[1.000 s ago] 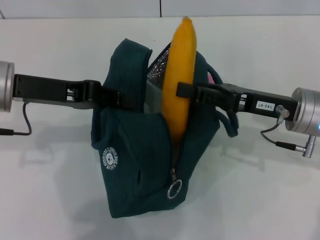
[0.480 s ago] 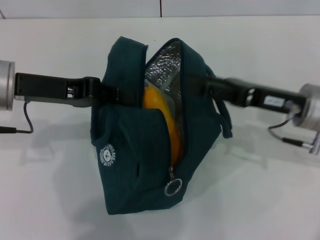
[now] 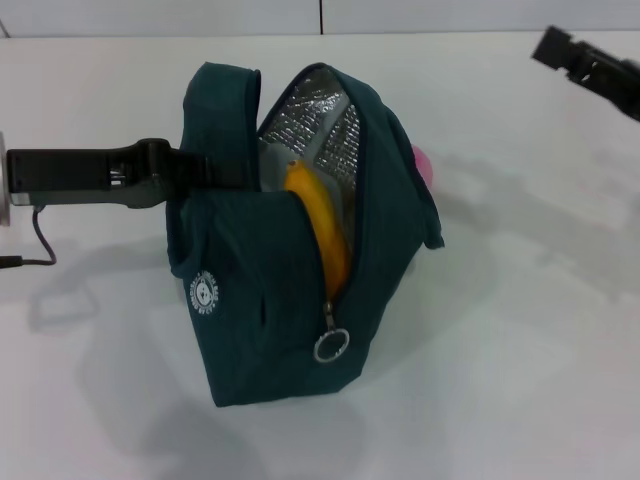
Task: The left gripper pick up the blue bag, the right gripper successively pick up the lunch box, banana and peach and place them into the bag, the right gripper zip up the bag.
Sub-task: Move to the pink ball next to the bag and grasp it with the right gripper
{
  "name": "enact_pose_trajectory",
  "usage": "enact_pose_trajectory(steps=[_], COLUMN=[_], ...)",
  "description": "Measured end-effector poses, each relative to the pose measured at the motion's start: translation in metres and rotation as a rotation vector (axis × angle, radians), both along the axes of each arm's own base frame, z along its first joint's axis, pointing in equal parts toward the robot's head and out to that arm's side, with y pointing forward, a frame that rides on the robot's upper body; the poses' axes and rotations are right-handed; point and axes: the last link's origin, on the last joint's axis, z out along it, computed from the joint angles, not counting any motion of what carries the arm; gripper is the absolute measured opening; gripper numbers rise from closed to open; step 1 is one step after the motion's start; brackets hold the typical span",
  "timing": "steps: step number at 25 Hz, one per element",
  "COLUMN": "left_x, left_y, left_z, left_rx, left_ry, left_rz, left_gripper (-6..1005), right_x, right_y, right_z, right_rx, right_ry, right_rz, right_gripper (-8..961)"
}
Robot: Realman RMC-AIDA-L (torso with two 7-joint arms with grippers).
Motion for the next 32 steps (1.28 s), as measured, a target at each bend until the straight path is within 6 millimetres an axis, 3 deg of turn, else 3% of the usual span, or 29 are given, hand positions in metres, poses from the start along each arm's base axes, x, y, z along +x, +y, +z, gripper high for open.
enact_pose_trajectory(steps=[4,9,21,32], left_x=[-0.001,-0.001,-0.003,-0.003], left_y=[0.003,0.006,0.009,0.008], left_z=[0.0,0.002,0.008,0.005], left_rx=[0.017,0.036,0.067,0.063], left_ry=[0.002,0.003,-0.012,-0.016], left_rz=[0.008,0.014,0.031,0.033], left_gripper=[43,43,43,43], right_x=[0.019,0.023,-0.009,-0.023], right_y=[0.016,0.041,0.065,0.071], right_z=[-0.003,-0.035,-0.099,-0.118], right_rx=[0.109,0.157,0.078,0.076], right_ry=[-0.168,-0.45,-0.78,-0.875], right_rz=[-0.075,-0.095,0.028,0.072], right_gripper=[854,860,857,854])
